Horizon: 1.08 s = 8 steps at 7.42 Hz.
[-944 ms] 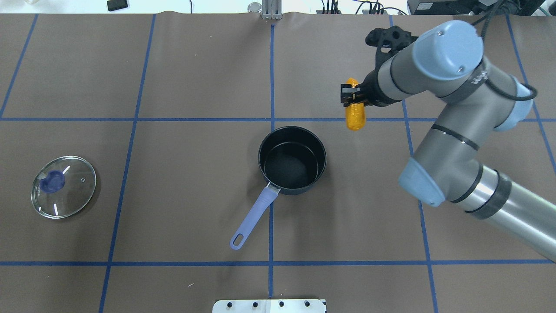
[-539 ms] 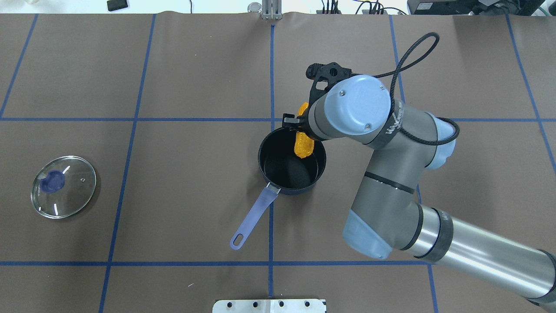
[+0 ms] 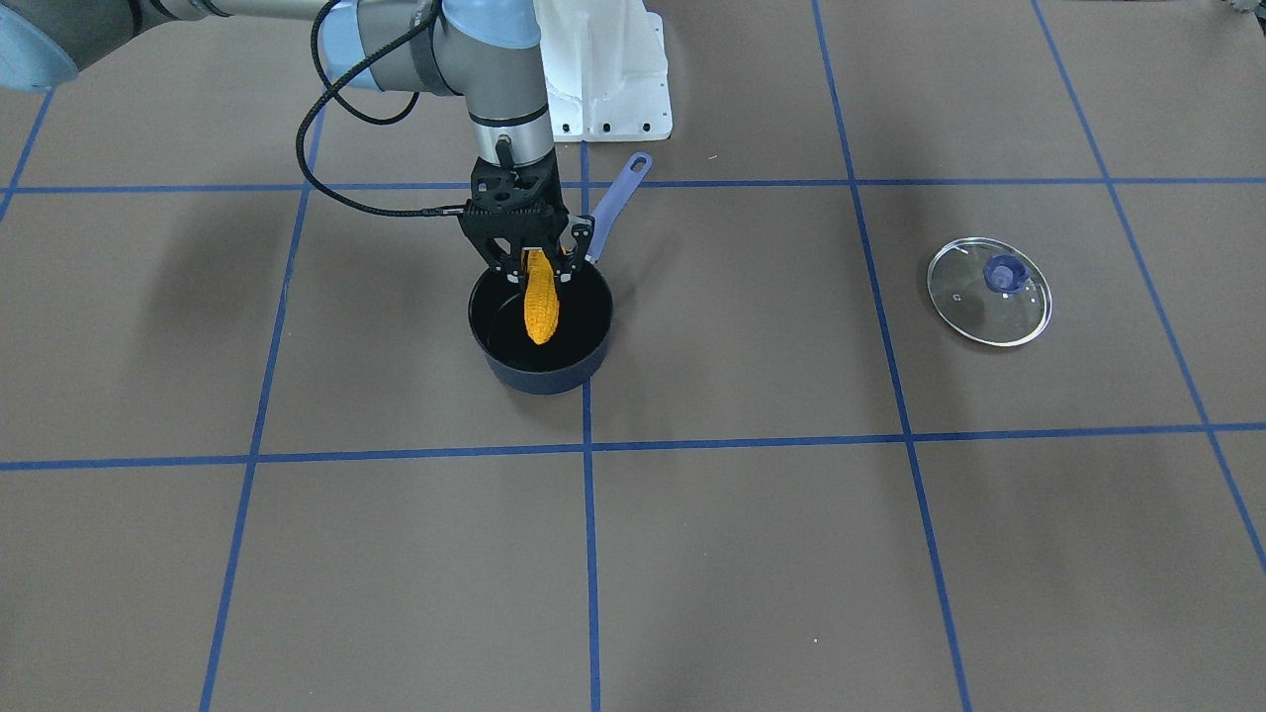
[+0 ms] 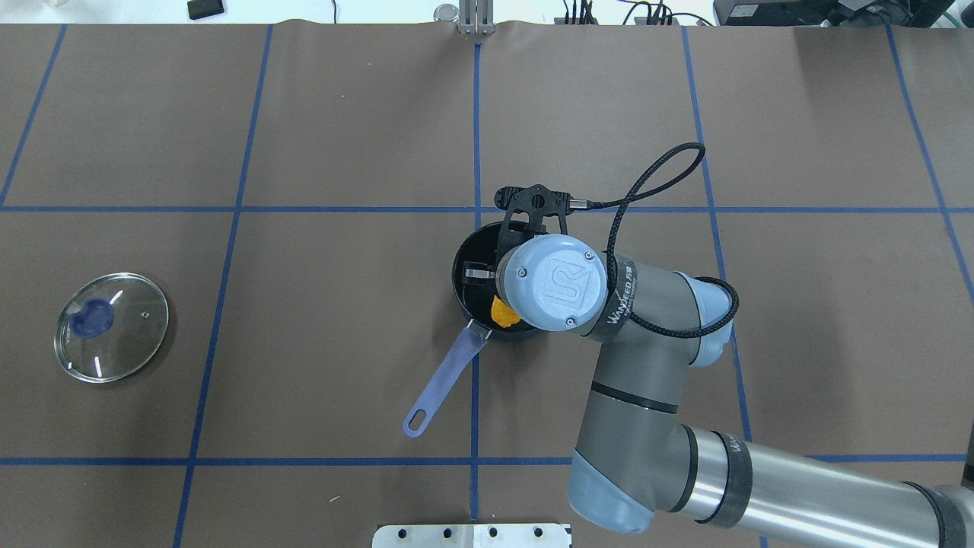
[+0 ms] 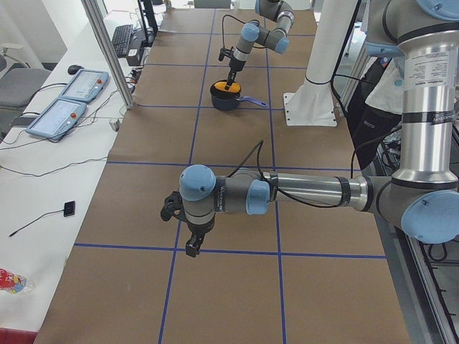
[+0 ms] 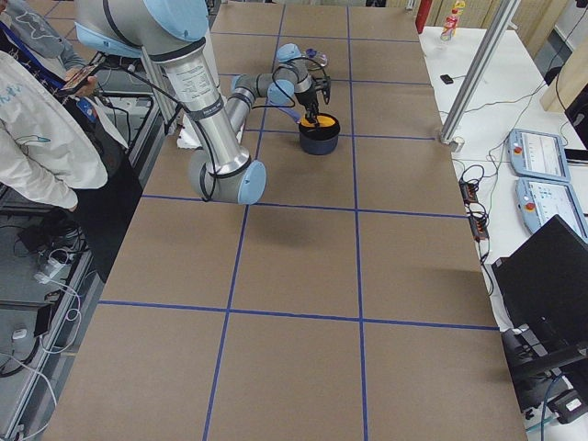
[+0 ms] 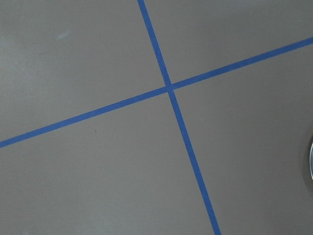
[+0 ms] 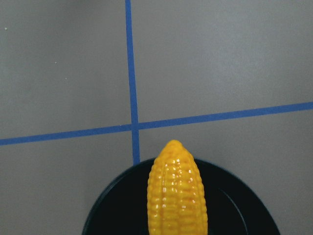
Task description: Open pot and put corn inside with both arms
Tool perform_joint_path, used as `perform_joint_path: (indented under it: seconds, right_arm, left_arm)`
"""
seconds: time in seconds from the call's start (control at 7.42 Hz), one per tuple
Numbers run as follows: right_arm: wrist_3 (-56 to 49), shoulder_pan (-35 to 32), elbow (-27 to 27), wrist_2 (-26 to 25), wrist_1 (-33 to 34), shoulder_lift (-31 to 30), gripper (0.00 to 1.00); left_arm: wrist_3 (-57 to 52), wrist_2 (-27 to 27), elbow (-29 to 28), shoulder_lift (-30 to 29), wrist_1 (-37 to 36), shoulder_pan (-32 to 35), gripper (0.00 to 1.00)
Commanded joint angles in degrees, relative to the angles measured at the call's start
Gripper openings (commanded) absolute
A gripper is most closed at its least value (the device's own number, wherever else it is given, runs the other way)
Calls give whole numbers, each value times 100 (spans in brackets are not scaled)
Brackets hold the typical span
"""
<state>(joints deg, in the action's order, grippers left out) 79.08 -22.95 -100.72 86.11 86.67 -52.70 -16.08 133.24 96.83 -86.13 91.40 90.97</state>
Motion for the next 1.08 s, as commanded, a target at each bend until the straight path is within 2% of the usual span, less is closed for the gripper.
perform_joint_path:
  seconds: [0.0, 0.13, 0.27, 0.4, 0.54, 0.67, 0.94]
  right_arm:
    - [-41, 18, 157, -24, -10, 14, 0]
    - [-15, 10, 158, -15, -36, 31, 21]
    - [-33, 10, 166, -15, -10, 32, 73]
    - [-41, 10, 167, -15, -10, 23, 100]
    - [-85, -86, 167, 20, -19, 40, 100]
    - [-286, -287, 149, 264, -36, 75, 100]
    - [-1143, -1172, 149, 1306, 16, 49, 100]
  left_arm:
    - [-1, 0, -32, 9, 0, 0, 99]
    - [-1, 0, -32, 0, 0, 0, 99]
    - [-1, 0, -32, 0, 0, -9, 99]
    - [-1, 0, -32, 9, 0, -9, 99]
    - [-1, 0, -32, 9, 0, -9, 99]
    - [-9, 0, -32, 9, 0, -9, 99]
    - [-9, -9, -93, 44, 0, 0, 100]
